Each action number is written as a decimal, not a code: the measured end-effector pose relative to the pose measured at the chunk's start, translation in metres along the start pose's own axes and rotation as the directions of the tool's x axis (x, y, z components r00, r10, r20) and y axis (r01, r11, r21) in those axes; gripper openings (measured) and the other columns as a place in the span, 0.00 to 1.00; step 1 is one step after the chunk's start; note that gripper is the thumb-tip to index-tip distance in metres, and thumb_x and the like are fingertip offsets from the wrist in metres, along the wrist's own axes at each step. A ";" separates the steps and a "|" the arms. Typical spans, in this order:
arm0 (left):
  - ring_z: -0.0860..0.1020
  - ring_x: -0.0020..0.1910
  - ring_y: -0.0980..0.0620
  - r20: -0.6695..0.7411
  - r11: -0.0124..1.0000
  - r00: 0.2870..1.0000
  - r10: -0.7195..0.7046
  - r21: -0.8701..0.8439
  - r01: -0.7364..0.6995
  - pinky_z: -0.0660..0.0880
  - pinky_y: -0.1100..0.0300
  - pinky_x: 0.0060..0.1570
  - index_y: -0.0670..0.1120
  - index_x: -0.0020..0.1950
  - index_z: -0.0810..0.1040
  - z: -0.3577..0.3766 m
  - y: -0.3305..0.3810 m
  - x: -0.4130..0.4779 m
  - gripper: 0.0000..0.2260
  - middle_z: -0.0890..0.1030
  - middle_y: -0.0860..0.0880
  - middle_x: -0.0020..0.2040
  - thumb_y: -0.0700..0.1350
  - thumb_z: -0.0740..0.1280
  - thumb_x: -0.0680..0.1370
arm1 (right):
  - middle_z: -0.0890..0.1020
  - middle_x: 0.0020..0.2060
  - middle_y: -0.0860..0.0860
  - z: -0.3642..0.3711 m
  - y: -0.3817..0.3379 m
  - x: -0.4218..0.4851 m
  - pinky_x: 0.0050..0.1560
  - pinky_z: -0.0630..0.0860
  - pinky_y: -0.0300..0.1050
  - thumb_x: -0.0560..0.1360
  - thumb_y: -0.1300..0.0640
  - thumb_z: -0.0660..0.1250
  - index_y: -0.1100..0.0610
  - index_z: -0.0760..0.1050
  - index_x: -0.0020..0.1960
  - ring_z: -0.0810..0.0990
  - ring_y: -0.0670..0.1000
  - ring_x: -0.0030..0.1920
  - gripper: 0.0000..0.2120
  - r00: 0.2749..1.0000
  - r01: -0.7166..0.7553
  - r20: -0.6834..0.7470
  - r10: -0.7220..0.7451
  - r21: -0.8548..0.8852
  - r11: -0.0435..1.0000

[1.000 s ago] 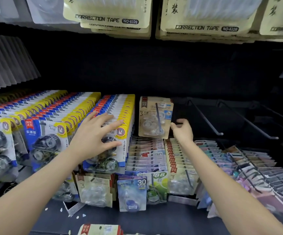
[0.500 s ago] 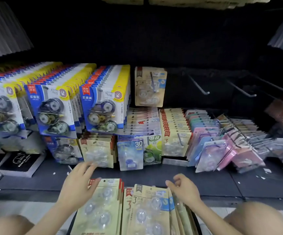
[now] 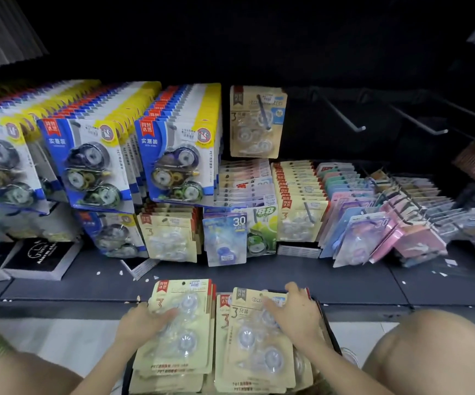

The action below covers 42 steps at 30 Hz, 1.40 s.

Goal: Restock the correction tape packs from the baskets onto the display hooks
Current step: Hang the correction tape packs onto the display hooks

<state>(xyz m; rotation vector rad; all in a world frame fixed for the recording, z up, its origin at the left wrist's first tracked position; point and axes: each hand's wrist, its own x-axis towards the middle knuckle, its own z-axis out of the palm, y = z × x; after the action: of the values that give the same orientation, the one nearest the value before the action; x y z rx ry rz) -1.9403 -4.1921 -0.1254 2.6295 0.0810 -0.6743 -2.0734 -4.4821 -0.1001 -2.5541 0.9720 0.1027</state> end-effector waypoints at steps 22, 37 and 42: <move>0.79 0.50 0.46 -0.082 0.754 0.996 0.045 -0.651 -0.087 0.73 0.56 0.40 0.42 0.54 0.73 -0.011 0.030 -0.030 0.19 0.80 0.46 0.49 0.38 0.78 0.69 | 0.66 0.74 0.58 0.004 0.010 0.017 0.69 0.67 0.50 0.67 0.67 0.78 0.55 0.56 0.78 0.64 0.57 0.74 0.47 0.970 -0.238 0.214 0.117 0.732 0.638; 0.83 0.52 0.51 -0.011 0.537 0.980 0.198 -0.835 -0.118 0.78 0.57 0.53 0.46 0.56 0.79 -0.031 0.043 -0.056 0.13 0.86 0.50 0.49 0.47 0.74 0.73 | 0.79 0.61 0.59 0.004 -0.095 0.003 0.41 0.77 0.36 0.73 0.71 0.71 0.49 0.65 0.67 0.80 0.53 0.51 0.30 0.955 -0.106 0.194 -0.225 0.931 0.350; 0.84 0.44 0.54 -0.153 0.580 0.978 0.145 -0.788 -0.209 0.78 0.62 0.42 0.47 0.52 0.79 -0.046 0.032 -0.056 0.12 0.86 0.52 0.43 0.39 0.76 0.72 | 0.79 0.46 0.37 0.032 -0.117 0.004 0.49 0.75 0.31 0.74 0.57 0.73 0.61 0.67 0.72 0.78 0.34 0.45 0.29 0.952 -0.001 0.173 -0.252 0.826 0.564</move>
<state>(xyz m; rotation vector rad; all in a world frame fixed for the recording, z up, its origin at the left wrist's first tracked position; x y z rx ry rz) -1.9636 -4.1992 -0.0506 1.7318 0.1094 -0.3364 -1.9914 -4.3928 -0.0902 -1.6495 0.5177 -0.0398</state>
